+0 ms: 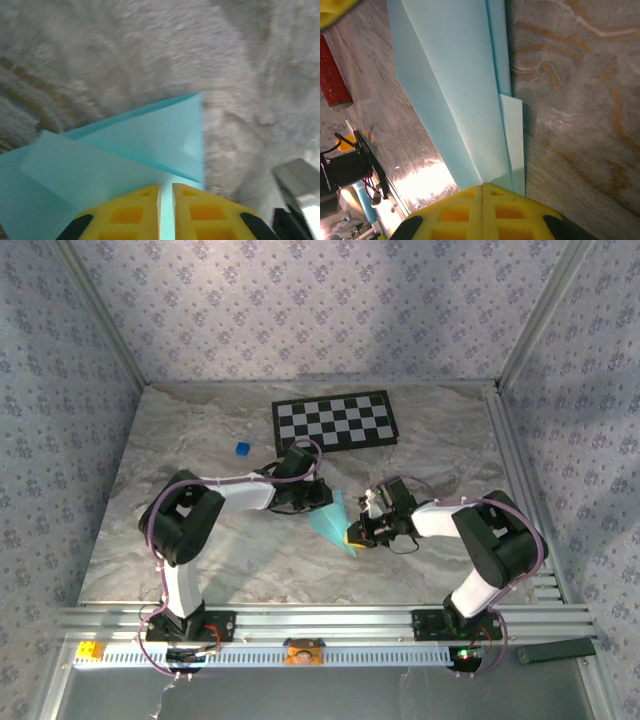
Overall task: Fold a paper plane with a square sheet of paper (pick it up from the middle)
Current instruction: Fourth fold the wing at the center of the table.
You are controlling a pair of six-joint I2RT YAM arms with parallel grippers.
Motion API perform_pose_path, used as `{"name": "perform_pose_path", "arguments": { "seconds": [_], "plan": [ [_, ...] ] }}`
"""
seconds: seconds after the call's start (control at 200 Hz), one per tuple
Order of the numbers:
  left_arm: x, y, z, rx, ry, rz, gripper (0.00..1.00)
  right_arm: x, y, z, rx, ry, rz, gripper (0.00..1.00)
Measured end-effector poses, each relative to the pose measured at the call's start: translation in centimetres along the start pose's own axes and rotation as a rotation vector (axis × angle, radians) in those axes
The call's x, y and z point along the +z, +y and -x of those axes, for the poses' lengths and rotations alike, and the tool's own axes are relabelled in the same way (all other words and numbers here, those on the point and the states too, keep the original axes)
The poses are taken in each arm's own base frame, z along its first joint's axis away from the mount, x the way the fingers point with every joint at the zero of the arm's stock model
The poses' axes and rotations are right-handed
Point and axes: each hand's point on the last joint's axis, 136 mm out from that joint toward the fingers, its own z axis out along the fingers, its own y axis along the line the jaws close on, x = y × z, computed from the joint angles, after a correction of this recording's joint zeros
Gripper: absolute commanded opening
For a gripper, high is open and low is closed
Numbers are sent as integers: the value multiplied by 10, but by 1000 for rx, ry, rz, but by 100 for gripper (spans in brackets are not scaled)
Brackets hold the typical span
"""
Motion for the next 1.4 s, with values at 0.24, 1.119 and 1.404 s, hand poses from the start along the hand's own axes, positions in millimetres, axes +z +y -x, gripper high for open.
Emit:
{"name": "perform_pose_path", "arguments": {
  "seconds": [0.24, 1.119, 1.404],
  "plan": [
    [7, 7, -3, -8, -3, -22, 12, -5, 2, -3, 29, 3, -14, 0],
    [8, 6, -5, -6, -6, -57, 11, 17, 14, 34, -31, 1, -33, 4],
    [8, 6, -5, -9, -3, -59, 11, 6, 5, 20, -15, -2, -41, 5]
  ]
}}
